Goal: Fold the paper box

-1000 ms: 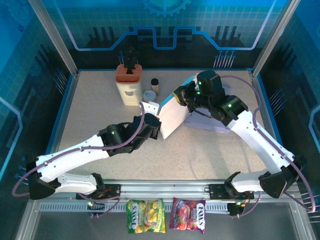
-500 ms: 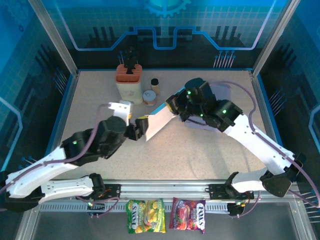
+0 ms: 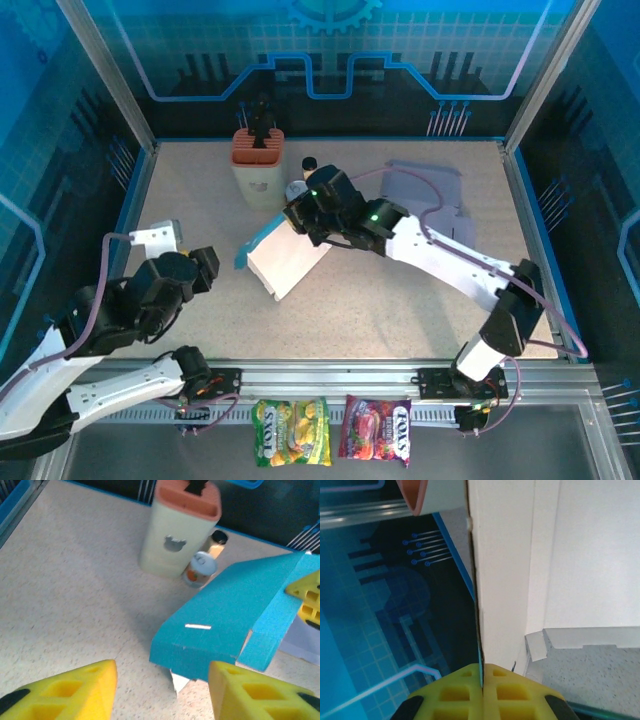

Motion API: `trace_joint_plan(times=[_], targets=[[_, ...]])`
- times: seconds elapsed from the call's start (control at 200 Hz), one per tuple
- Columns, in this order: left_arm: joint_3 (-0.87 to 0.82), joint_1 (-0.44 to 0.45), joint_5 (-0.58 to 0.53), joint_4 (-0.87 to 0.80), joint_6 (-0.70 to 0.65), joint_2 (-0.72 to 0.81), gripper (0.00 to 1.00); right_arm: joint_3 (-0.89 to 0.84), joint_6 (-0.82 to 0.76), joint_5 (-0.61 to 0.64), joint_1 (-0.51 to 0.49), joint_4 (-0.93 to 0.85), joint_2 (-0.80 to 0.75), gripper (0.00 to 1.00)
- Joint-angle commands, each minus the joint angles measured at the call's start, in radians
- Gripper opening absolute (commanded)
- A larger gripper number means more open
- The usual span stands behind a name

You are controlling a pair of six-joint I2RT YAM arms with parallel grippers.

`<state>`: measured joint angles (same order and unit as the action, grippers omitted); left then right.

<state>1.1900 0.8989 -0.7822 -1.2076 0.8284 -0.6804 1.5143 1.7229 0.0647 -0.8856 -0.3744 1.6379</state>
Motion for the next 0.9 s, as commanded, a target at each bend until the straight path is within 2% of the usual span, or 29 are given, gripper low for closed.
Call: trace_joint_plan(times=[0.0, 0.185, 0.42, 0.895], targets=[[-0.066, -0.006, 0.003, -0.128, 0.127, 0.029, 0.46, -0.047, -0.051, -0.034, -0.008, 0.147, 0.04, 0.0], [-0.186, -0.008, 0.068, -0.133, 0.195, 0.081, 0.44, -0.126, -0.072, -0.036, -0.012, 0.206, 0.061, 0.0], [-0.328, -0.017, 0.166, -0.023, 0.209, 0.093, 0.44, -0.199, -0.081, -0.021, -0.014, 0.28, 0.076, 0.0], [-0.562, -0.094, 0.282, 0.192, 0.112, 0.132, 0.36, -0.361, -0.192, -0.094, 0.017, 0.494, 0.135, 0.0]])
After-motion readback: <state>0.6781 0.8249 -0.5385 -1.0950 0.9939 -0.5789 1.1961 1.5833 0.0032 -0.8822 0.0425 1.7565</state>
